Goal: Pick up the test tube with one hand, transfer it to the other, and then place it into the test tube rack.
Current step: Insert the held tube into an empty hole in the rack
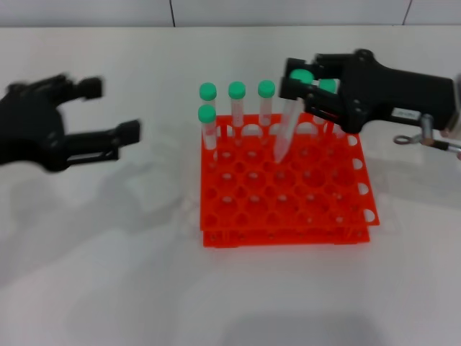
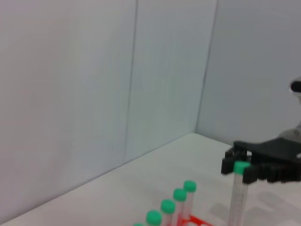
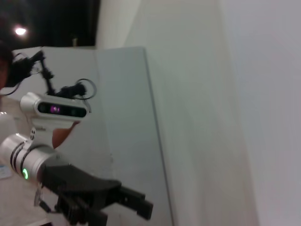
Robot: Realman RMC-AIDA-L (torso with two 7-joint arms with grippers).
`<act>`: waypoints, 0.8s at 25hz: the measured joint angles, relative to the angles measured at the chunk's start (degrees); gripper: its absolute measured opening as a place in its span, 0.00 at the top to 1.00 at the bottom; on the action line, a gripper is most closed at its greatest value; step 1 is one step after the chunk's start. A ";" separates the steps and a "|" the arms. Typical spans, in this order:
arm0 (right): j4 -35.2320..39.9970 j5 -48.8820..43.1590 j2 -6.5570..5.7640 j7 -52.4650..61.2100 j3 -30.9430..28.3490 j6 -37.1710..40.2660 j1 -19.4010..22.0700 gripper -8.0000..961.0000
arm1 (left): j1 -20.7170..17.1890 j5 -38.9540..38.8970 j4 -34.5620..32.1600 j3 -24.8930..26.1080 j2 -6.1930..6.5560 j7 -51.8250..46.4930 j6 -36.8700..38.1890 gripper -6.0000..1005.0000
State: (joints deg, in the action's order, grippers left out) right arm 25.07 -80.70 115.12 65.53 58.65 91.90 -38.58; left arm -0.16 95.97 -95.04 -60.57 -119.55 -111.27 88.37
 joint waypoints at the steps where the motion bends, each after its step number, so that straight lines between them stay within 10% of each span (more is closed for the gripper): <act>1: -0.05 -0.26 -0.01 0.17 0.15 -0.13 -0.84 0.72 | -1.75 -1.36 1.25 -0.02 -0.03 1.87 -0.54 0.11; 20: 0.83 -2.17 0.19 -0.96 5.18 -10.98 -6.78 0.72 | -6.00 -10.42 30.49 5.69 0.23 26.43 -1.24 0.11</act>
State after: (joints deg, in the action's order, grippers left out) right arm 25.90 -82.87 115.31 64.57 63.83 80.93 -45.36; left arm -6.16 85.55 -64.55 -54.87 -119.31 -84.84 87.13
